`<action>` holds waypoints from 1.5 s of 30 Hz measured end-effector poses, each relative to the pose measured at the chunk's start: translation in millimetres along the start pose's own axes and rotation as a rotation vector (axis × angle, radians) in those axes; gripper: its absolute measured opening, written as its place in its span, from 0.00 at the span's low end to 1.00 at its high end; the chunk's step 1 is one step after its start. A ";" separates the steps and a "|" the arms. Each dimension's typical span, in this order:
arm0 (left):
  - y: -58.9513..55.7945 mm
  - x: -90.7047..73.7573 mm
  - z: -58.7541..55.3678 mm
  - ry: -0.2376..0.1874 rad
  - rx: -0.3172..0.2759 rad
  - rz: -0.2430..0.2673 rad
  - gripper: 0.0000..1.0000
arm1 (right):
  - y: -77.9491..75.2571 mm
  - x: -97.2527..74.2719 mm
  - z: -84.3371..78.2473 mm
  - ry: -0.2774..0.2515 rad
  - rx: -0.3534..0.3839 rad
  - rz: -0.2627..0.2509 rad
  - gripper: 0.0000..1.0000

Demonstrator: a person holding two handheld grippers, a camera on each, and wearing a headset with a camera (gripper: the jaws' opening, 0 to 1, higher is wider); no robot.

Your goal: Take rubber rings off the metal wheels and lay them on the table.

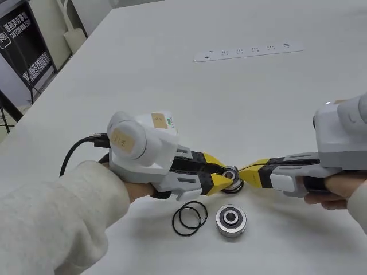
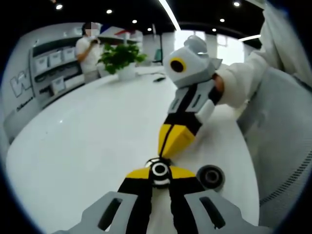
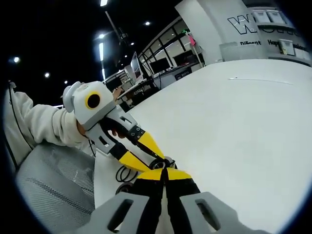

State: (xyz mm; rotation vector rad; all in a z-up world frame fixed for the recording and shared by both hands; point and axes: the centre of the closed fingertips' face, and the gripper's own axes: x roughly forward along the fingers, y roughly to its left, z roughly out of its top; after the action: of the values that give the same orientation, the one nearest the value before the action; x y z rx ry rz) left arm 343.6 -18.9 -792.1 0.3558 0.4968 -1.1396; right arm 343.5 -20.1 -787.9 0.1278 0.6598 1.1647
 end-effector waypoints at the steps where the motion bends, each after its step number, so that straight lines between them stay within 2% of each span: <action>1: -0.1 0.0 0.0 0.000 0.000 0.000 0.13 | 0.5 0.3 0.1 0.000 -0.002 0.001 0.00; 6: 0.1 0.1 -0.1 0.002 -0.001 0.003 0.13 | 5.6 1.7 2.6 -0.008 -0.005 0.023 0.00; 8: -0.3 0.5 0.2 0.002 0.001 0.002 0.13 | 8.0 2.1 10.5 -0.038 0.000 0.032 0.00; 11: -0.6 0.7 0.3 0.003 0.002 0.002 0.13 | 2.6 2.7 10.6 -0.020 -0.028 0.010 0.00; 19: -1.1 0.4 0.3 0.005 0.013 0.006 0.14 | -0.4 1.1 6.5 -0.012 -0.010 0.005 0.00; 23: -0.5 -3.5 -0.4 0.016 -0.012 -0.001 0.14 | -1.5 -0.1 6.0 -0.009 -0.007 0.003 0.00; 24: -2.2 -6.8 -1.8 0.031 0.010 -0.014 0.15 | -2.0 -0.6 6.0 -0.007 -0.009 0.001 0.00; 25: -2.2 -8.8 -1.0 0.027 0.014 -0.013 0.16 | -2.0 -0.9 6.3 -0.008 -0.010 0.001 0.00; 27: -1.7 -15.6 0.2 0.024 -0.004 -0.021 0.21 | -1.6 -1.6 6.9 -0.007 -0.010 0.002 0.00; 30: 2.8 -27.2 4.0 0.010 -0.011 -0.001 0.29 | -1.8 -3.4 9.0 -0.012 -0.013 -0.002 0.00; 36: 6.4 -52.8 11.3 -0.011 -0.033 0.024 0.39 | -0.9 -7.7 14.5 -0.022 -0.013 -0.006 0.00; 45: 2.7 -89.2 27.9 -0.055 -0.032 0.059 0.58 | 7.6 -9.4 20.8 -0.026 -0.028 0.000 0.00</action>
State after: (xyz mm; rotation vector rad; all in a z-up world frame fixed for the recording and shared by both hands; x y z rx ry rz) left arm 322.1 36.6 -720.0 0.3091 0.4530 -1.0807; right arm 346.4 -20.3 -764.1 0.1193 0.6208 1.1702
